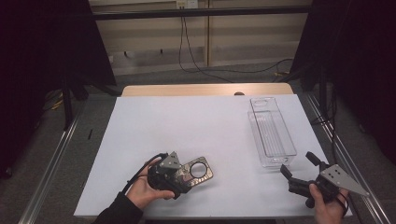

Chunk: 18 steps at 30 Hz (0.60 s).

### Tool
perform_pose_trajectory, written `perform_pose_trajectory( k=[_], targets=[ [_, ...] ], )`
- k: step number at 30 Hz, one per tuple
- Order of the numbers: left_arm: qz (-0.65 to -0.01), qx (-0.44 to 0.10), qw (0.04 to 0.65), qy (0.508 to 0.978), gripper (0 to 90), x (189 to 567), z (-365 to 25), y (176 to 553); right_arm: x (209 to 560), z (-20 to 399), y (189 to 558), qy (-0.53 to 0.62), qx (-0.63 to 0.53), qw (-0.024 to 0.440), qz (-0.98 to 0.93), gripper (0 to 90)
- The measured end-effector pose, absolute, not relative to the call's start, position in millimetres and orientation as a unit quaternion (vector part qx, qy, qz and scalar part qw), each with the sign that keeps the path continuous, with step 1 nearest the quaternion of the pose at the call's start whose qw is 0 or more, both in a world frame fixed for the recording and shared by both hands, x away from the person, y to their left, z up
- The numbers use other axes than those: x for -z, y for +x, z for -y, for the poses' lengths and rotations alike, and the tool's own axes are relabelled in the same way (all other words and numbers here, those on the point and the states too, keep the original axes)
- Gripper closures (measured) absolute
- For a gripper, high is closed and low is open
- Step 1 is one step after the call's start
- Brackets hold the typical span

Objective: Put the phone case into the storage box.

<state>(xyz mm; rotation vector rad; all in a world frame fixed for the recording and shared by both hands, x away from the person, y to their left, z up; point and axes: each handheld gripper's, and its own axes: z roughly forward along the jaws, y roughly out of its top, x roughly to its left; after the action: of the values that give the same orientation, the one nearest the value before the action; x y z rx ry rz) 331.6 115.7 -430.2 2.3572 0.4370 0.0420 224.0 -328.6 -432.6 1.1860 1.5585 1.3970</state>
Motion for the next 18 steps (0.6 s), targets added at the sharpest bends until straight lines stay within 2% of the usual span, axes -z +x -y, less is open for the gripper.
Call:
perform_pose_trajectory(
  k=[18],
  targets=[
    [-0.166, -0.034, 0.461, 0.871, 12.2, 425.2, -123.3, 330.0, 432.7, 328.5, 223.8, 0.460, -0.542, 0.359, -0.605, 0.0]
  ],
)
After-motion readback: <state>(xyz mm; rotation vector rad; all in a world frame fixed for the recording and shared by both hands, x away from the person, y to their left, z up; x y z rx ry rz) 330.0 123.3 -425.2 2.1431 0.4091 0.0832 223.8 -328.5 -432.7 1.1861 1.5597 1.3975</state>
